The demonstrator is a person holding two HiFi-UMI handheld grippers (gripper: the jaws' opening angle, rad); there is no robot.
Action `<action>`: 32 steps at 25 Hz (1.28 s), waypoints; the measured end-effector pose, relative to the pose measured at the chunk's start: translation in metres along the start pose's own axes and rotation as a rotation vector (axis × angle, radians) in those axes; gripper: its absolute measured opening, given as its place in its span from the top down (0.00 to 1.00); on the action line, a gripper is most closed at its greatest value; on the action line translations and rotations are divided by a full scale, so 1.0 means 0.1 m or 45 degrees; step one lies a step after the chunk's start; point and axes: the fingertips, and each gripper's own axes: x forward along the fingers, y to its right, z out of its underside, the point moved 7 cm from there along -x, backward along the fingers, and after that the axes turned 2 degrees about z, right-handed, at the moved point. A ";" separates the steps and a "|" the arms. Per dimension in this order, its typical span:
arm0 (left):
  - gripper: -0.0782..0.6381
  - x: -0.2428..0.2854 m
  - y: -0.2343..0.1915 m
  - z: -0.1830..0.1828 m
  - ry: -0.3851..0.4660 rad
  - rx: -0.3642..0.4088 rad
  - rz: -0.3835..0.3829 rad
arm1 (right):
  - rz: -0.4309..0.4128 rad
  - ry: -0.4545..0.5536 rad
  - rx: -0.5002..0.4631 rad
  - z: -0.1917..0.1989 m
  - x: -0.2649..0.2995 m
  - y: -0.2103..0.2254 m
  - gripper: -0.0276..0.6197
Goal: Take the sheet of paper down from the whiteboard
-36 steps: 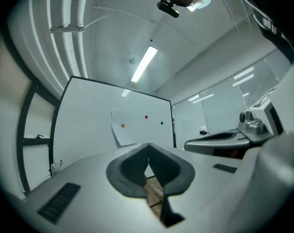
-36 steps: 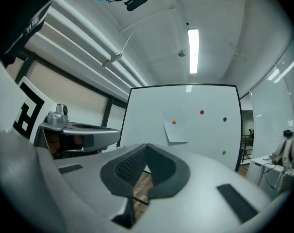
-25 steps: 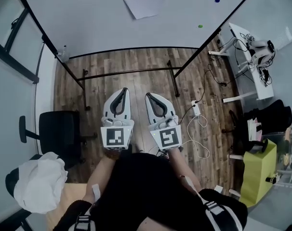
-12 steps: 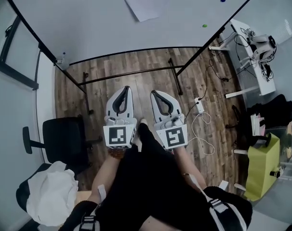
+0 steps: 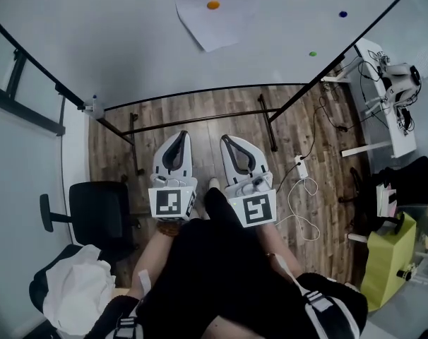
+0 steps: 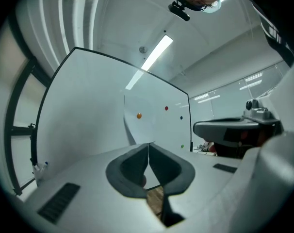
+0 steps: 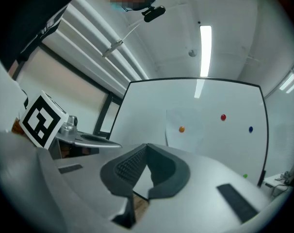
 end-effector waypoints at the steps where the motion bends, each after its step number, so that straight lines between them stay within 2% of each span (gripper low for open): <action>1: 0.87 0.10 -0.01 0.02 -0.006 -0.010 -0.002 | -0.001 -0.001 0.004 0.02 0.05 0.07 0.96; 7: 0.87 0.61 0.02 0.01 0.006 -0.012 -0.020 | -0.031 0.024 0.011 0.04 0.33 0.56 0.96; 10: 0.87 0.80 0.04 0.00 -0.020 -0.001 -0.030 | -0.045 0.039 0.056 0.04 0.45 0.80 0.96; 15: 0.87 0.97 -0.06 0.08 -0.049 0.007 -0.041 | -0.077 0.081 0.018 0.13 0.71 1.03 0.96; 17: 0.87 1.04 -0.13 0.12 -0.062 0.004 -0.033 | -0.070 0.090 0.060 0.15 0.80 1.07 0.96; 20: 0.87 1.12 -0.24 0.16 -0.058 0.007 -0.004 | -0.043 0.097 0.104 0.11 0.87 1.11 0.96; 29: 0.87 1.52 -0.51 0.18 -0.054 -0.031 0.158 | 0.073 0.033 -0.015 0.13 1.22 1.19 0.96; 32: 0.87 1.60 -0.63 0.18 -0.040 -0.039 0.207 | 0.108 0.025 -0.105 0.14 1.36 1.21 0.96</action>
